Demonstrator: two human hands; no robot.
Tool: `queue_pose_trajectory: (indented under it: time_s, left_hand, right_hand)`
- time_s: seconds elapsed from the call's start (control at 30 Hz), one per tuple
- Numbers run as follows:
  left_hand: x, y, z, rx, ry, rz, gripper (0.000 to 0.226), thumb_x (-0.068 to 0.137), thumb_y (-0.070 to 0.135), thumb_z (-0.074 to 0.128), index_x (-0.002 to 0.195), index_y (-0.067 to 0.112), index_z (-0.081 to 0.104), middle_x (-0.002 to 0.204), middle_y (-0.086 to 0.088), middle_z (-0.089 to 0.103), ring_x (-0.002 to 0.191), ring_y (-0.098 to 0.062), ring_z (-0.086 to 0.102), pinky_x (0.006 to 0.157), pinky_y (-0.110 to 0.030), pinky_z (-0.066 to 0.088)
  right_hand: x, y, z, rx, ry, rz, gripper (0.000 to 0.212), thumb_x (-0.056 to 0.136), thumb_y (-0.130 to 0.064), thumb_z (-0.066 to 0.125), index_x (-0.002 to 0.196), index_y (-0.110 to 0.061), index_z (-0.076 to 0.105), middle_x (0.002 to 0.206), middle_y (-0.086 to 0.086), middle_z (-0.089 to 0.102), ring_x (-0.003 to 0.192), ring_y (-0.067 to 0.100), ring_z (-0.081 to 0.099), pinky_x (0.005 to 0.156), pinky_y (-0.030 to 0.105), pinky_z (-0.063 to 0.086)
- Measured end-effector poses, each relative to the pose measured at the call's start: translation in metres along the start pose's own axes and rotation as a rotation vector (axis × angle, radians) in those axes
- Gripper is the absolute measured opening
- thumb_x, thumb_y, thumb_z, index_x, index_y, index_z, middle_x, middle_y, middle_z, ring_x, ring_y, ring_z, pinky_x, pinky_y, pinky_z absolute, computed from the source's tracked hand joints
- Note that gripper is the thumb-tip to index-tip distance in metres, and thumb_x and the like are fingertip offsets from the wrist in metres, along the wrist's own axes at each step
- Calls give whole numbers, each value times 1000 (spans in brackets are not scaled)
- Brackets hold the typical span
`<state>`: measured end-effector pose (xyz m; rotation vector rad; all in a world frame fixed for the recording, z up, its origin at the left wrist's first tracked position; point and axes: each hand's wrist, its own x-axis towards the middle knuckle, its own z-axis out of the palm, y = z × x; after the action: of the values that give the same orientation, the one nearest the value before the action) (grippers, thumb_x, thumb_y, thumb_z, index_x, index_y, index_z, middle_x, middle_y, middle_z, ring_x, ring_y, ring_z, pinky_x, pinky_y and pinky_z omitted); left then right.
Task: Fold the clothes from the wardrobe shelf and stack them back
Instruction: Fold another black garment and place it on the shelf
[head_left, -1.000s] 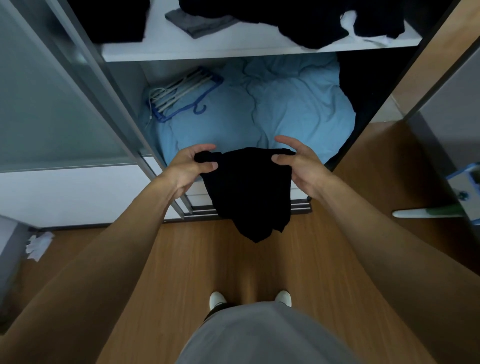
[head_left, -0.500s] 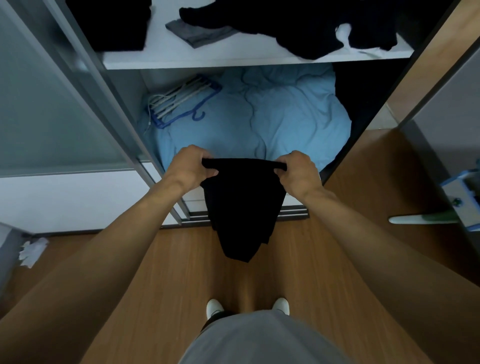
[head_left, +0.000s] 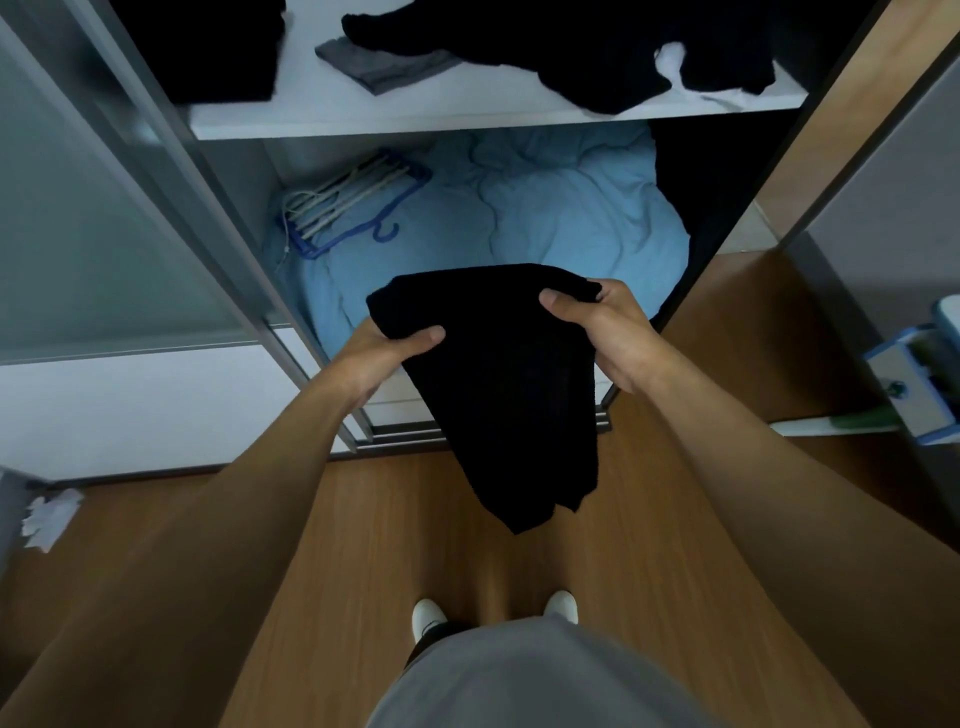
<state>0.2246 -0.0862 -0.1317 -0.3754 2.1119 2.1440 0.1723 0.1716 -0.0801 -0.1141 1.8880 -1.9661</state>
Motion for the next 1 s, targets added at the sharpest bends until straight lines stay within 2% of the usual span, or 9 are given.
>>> queue_pose_trajectory:
  time_s: [0.1,0.2,0.33,0.4,0.53,0.7,0.77,0.87,1.0]
  left_hand:
    - [3,1,19,-80,36,70,21,92,24,70,110,34,72,116,6,73,115,-15,66,100,-27,50]
    - [3,22,42,-146,22,137,15,93,32,67,98,42,77,112,5,75,108,-15,70,92,-30,55]
    - [6,42,57,-193,77,151,14,90,34,70,100,27,76,106,-1,77,100,-19,73,80,-26,58]
    - [7,44,58,-179,109,152,13,90,31,70,100,23,74,101,-2,78,95,-19,74,75,-24,58]
    - [4,45,43,-110,183,137,9,91,31,69,94,24,74,92,3,78,86,-14,75,67,-19,56]
    - [8,51,22,-79,265,152,15,91,33,70,101,22,71,95,3,78,89,-16,75,69,-20,57]
    - [7,47,11,-113,274,118,27,90,42,69,108,21,69,101,4,78,95,-14,74,73,-20,57]
    - [-3,23,-5,-206,109,-9,43,97,57,50,125,27,63,120,9,72,115,-7,65,87,-20,53]
    - [-17,-26,-9,-220,-1,-182,60,103,61,17,148,31,43,141,9,57,139,-16,45,119,-43,27]
  right_hand:
    - [-2,-8,-11,70,17,-10,21,94,-10,67,109,5,71,105,19,75,95,26,73,83,28,59]
    - [-7,-14,-34,124,14,-95,24,93,-15,69,114,-5,71,113,12,74,106,24,71,85,26,57]
    - [-15,16,-41,-116,17,-21,31,84,-24,79,111,-31,67,104,-15,76,101,3,70,76,8,52]
    - [-15,39,-32,-163,5,43,39,81,-22,82,111,-37,63,103,-20,73,97,-5,68,75,7,51]
    - [-9,62,-14,74,-44,139,34,90,-15,70,121,-26,63,117,-4,72,111,13,67,93,24,54]
    - [-5,42,10,318,-141,301,26,84,-24,68,104,-11,77,107,9,75,100,25,71,82,31,60]
    - [-3,32,19,369,-127,350,24,86,-28,66,97,-12,80,101,9,75,90,23,72,77,31,60]
    - [0,23,24,400,-94,399,28,84,-36,67,90,-13,82,93,7,76,80,22,74,73,30,60]
    - [1,18,23,445,-102,412,33,84,-41,69,96,-13,81,100,6,75,85,21,73,80,31,60]
